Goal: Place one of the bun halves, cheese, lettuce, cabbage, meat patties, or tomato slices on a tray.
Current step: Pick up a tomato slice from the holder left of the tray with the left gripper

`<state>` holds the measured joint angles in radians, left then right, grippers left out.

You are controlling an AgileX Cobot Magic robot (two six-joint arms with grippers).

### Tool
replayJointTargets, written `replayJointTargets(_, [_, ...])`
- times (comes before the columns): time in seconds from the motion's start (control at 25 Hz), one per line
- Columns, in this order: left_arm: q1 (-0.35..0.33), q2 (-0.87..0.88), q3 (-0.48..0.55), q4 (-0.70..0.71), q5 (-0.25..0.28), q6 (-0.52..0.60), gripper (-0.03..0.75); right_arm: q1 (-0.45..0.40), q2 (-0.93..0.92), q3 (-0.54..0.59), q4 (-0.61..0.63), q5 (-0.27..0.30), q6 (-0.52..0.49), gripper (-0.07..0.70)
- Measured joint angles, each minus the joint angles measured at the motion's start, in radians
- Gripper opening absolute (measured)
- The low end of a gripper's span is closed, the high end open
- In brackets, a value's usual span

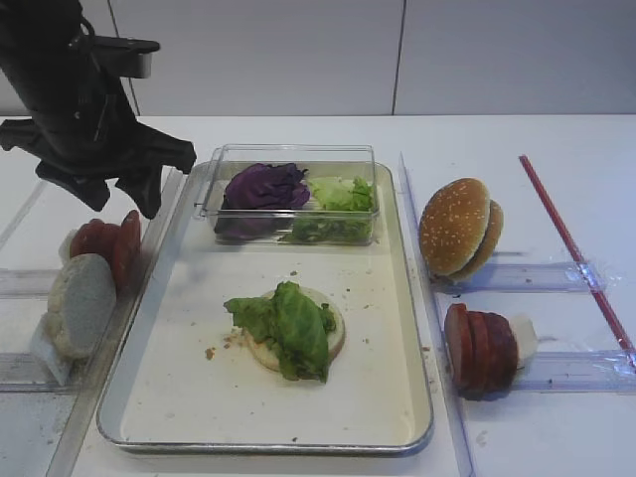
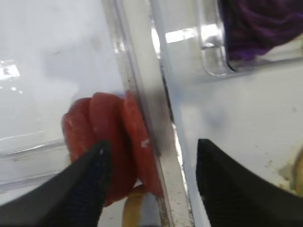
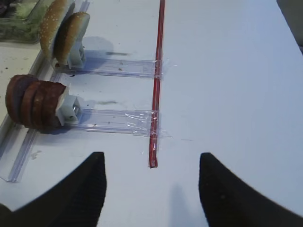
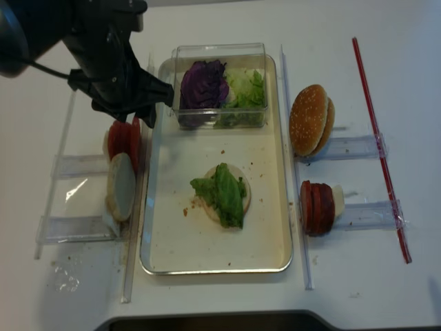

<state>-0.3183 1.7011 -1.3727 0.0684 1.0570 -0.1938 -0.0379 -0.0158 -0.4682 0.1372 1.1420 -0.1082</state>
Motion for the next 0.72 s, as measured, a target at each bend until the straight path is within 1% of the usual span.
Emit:
replayJointTargets(0.08, [0.000,0.000,0.000,0.034,-0.004,-0.027,0.368,0.000,0.000,0.000,-0.004,0.000,0.004,0.452])
replayJointTargets(0.36, [0.000,0.000,0.000,0.049,-0.031,-0.050,0.366,0.000,0.000,0.000,-0.006,0.000,0.007,0.452])
replayJointTargets(0.72, [0.000,0.019,-0.002,0.051,-0.035,-0.049,0.366,0.000,0.000,0.000,-0.008,0.000,0.009,0.452])
